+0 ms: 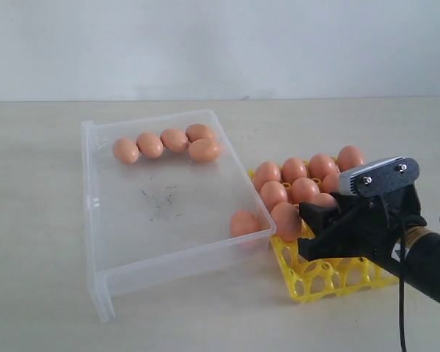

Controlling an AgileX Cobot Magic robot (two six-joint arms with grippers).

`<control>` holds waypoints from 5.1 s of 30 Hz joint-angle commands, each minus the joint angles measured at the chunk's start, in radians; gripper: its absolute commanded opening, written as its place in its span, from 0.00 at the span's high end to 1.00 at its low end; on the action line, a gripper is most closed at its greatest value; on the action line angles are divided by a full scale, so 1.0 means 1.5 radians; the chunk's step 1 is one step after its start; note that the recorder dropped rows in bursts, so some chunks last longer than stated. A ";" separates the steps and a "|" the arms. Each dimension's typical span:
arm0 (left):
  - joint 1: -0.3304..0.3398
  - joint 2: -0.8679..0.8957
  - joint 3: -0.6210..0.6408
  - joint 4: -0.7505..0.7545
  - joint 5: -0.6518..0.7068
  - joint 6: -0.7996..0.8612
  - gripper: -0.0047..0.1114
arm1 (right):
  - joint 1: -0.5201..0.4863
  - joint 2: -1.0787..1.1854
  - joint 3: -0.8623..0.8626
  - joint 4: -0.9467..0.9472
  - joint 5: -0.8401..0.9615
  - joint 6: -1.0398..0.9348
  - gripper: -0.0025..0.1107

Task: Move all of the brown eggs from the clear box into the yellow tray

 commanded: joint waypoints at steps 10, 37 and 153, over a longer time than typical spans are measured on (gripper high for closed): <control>-0.002 0.003 -0.001 -0.003 -0.010 0.003 0.93 | -0.004 -0.001 -0.073 -0.017 0.187 0.033 0.98; -0.002 0.003 -0.001 -0.003 -0.010 0.003 0.93 | -0.004 -0.269 -0.070 -0.007 0.368 0.000 0.47; -0.002 0.003 -0.001 -0.003 -0.010 0.003 0.93 | 0.203 -0.179 -0.257 -0.307 0.800 0.330 0.97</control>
